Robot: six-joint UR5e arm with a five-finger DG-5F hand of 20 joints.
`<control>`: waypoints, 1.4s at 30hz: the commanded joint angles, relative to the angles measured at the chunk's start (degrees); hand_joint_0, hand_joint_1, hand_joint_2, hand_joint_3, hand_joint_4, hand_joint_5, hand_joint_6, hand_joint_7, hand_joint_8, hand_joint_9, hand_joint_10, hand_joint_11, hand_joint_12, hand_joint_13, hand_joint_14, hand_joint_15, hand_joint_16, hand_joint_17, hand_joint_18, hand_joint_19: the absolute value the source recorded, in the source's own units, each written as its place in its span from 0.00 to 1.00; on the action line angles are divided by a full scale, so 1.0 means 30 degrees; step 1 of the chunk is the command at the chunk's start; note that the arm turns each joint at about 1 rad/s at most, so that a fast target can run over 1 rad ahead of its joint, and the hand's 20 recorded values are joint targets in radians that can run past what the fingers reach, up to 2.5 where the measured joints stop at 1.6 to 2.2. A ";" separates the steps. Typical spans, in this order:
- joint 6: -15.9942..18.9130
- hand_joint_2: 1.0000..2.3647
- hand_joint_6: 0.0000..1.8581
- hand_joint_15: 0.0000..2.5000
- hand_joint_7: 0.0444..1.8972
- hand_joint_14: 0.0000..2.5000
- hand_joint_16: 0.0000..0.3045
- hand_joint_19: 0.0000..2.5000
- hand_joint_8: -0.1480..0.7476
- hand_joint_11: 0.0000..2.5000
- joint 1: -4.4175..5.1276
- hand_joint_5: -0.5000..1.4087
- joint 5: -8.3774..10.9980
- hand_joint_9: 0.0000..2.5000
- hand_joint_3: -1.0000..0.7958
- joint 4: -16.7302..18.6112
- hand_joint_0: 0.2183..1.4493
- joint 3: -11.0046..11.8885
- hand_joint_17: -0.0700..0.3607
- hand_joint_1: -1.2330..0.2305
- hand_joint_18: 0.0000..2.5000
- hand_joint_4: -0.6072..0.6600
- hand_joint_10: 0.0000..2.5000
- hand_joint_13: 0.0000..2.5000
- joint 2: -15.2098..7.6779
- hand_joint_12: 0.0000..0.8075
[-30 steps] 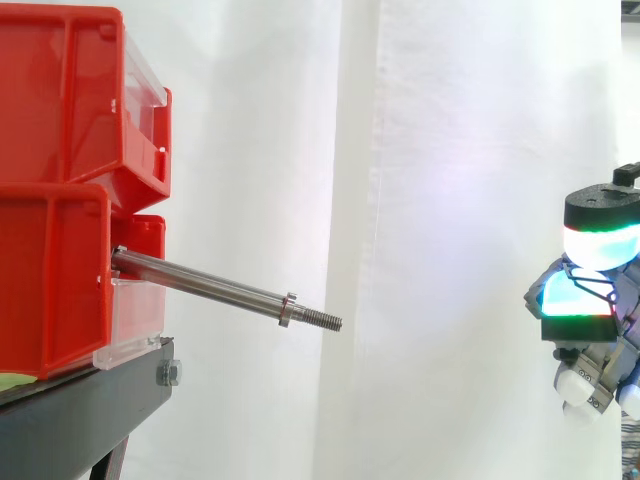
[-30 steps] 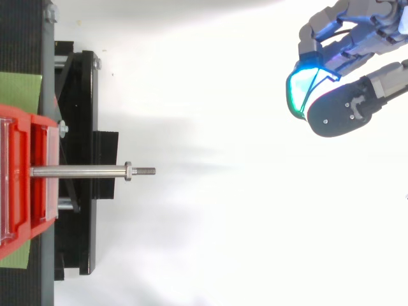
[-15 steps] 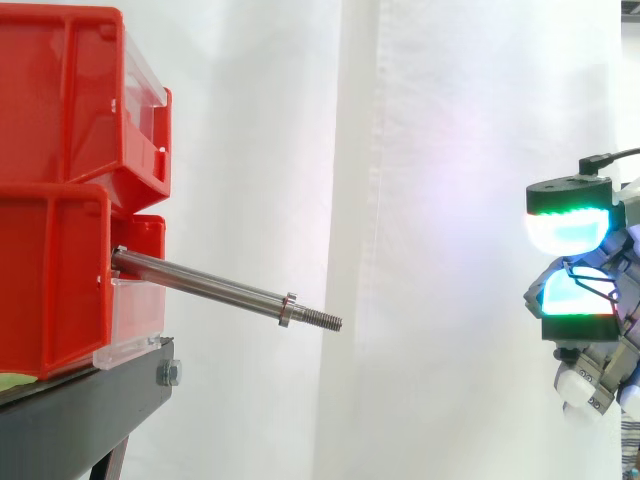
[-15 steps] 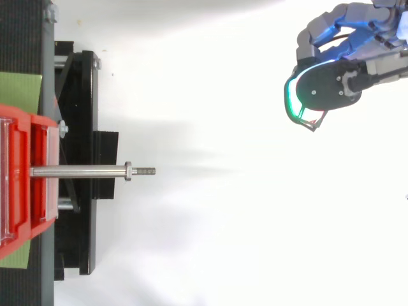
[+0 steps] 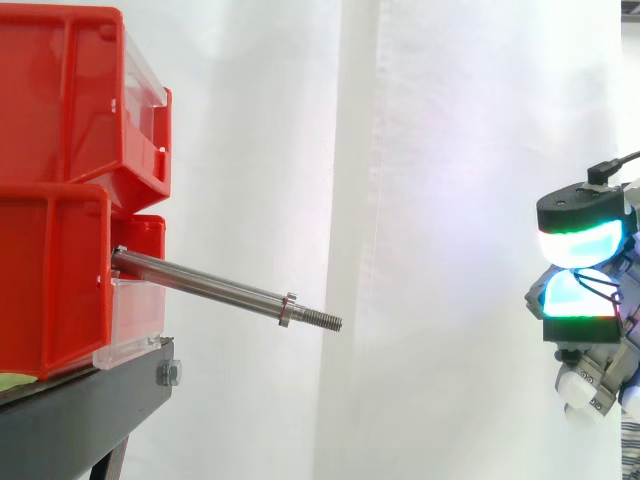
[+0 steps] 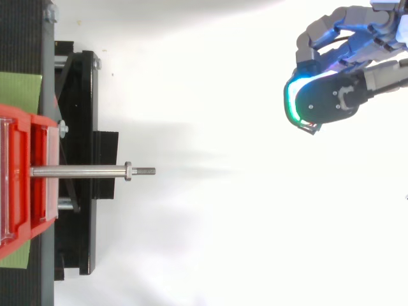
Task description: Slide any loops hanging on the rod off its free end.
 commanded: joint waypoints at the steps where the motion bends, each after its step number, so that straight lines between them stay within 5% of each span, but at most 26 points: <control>1: 0.0000 0.01 0.44 0.01 0.64 0.00 0.10 0.12 0.42 0.05 0.0004 0.16 0.0001 0.24 0.45 0.0000 0.32 -0.0009 0.32 0.34 0.17 0.56 0.00 0.18 0.0000 0.30; 22: 0.0000 0.00 0.45 0.01 0.61 0.00 0.11 0.11 0.41 0.05 0.0004 0.16 0.0001 0.22 0.32 -0.0030 0.35 0.0020 0.34 0.30 0.18 0.55 0.00 0.18 0.0000 0.31; 42: 0.0147 0.01 0.44 0.01 0.63 0.00 0.10 0.11 0.41 0.04 0.0004 0.17 0.0001 0.24 0.34 -0.0088 0.32 0.0020 0.32 0.45 0.16 0.56 0.00 0.18 0.0000 0.29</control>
